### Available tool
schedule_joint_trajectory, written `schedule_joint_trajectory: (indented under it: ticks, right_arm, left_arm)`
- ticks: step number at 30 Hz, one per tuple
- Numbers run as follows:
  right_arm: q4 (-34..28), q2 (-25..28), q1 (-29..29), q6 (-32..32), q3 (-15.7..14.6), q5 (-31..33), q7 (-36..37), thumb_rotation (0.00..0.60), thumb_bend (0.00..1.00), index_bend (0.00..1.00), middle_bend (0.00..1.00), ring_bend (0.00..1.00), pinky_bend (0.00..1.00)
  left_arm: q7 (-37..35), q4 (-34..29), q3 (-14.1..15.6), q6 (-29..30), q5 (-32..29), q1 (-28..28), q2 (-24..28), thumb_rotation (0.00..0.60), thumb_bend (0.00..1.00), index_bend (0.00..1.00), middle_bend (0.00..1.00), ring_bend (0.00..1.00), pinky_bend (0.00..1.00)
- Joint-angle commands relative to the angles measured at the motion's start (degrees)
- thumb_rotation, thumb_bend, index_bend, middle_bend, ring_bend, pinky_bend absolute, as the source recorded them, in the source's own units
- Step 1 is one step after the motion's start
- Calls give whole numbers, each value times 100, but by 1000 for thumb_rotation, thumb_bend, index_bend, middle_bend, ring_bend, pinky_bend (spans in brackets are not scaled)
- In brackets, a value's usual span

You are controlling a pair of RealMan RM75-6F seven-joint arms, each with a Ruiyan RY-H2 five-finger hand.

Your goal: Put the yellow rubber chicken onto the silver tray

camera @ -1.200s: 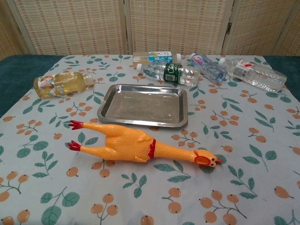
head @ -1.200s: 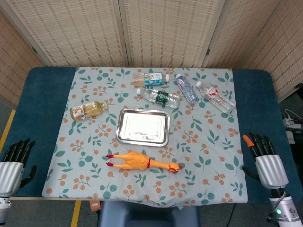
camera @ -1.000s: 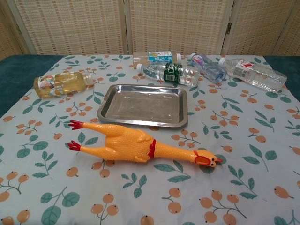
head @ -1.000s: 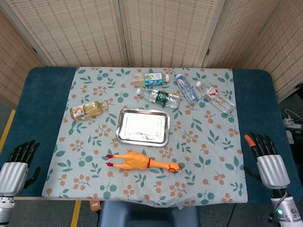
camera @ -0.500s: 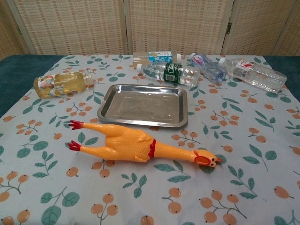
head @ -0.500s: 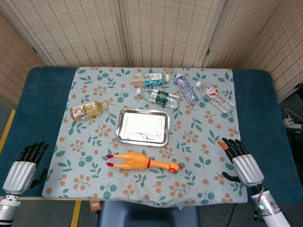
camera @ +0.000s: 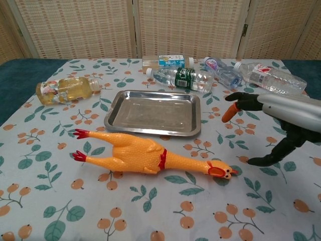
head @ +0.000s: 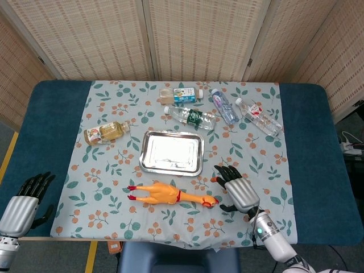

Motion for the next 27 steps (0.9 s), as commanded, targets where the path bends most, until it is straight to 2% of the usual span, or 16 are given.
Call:
schedule_joint_trajectory:
  ticks: [1, 9, 17, 22, 27]
  right_arm:
    - [-73, -634, 395, -79, 159, 821, -829, 600, 143, 288, 0, 0, 23]
    - [99, -1468, 844, 296, 272, 1863, -1719, 600, 149, 326, 0, 0, 26]
    - [530, -2072, 1175, 761, 331, 2382, -2305, 600, 159, 356, 0, 0, 28]
    - [749, -2305, 1297, 885, 345, 2580, -2420, 600, 165, 386, 0, 0, 32]
    - [929, -2455, 1391, 972, 331, 2708, -2494, 600, 180, 469, 2, 0, 64]
  left_arm:
    - [-125, -5, -30, 72, -29, 29, 68, 600, 449, 0, 0, 0, 94]
    - [-624, 36, -16, 171, 65, 45, 255, 600, 450, 0, 0, 0, 94]
    - [-976, 99, 8, 291, 165, 82, 354, 600, 452, 0, 0, 0, 94]
    - [-1050, 127, 38, 303, 242, 77, 371, 600, 451, 0, 0, 0, 93]
    - [-1066, 137, 48, 309, 253, 81, 377, 600, 453, 0, 0, 0, 94]
